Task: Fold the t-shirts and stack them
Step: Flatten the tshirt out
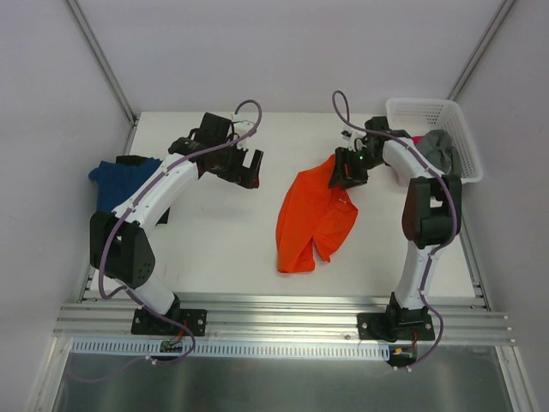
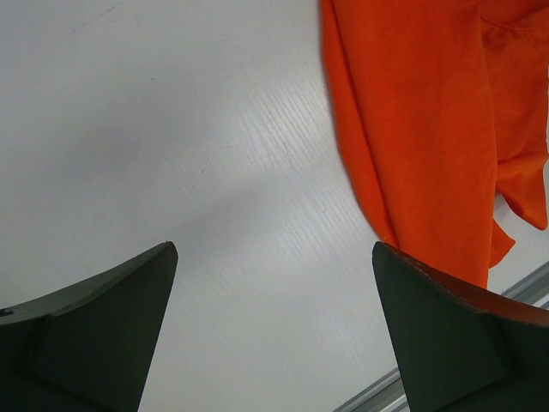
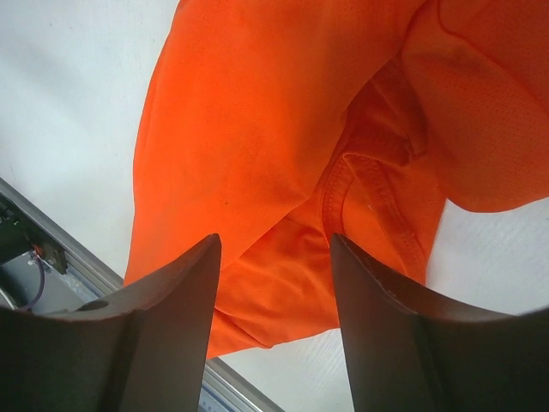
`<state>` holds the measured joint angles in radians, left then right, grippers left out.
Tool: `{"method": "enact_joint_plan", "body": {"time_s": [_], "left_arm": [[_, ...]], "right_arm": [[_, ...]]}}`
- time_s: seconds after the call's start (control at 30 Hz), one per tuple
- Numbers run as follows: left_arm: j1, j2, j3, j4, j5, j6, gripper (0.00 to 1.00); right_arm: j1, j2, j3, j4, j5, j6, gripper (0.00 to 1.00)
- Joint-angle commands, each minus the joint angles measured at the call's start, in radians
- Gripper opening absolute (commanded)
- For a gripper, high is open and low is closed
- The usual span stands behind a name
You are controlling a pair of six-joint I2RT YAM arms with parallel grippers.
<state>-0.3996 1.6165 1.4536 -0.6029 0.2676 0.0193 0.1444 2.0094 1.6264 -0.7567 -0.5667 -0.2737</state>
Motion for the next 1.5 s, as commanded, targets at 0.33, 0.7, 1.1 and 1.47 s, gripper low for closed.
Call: {"method": "enact_joint_plan", "body": {"time_s": [0.33, 0.7, 1.1, 1.47], "left_arm": [[-0.001, 0.013, 0.077, -0.005, -0.067, 0.031, 0.99], [-0.002, -0.02, 0.042, -0.008, -0.09, 0.047, 0.99], [-0.01, -0.02, 0.047, -0.006, -0.059, 0.033, 0.99], [-0.071, -0.087, -0.032, -0.011, -0.114, 0.082, 0.99]], "right_arm": [[0.035, 0.144, 0.078, 0.003, -0.061, 0.002, 0.57], [0.072, 0.149, 0.182, 0.033, -0.14, 0.109, 0.05], [0.162, 0.228, 0.371, 0.264, -0.234, 0.346, 0.09], [0.184, 0.339, 0.526, 0.292, -0.118, 0.298, 0.71]]}}
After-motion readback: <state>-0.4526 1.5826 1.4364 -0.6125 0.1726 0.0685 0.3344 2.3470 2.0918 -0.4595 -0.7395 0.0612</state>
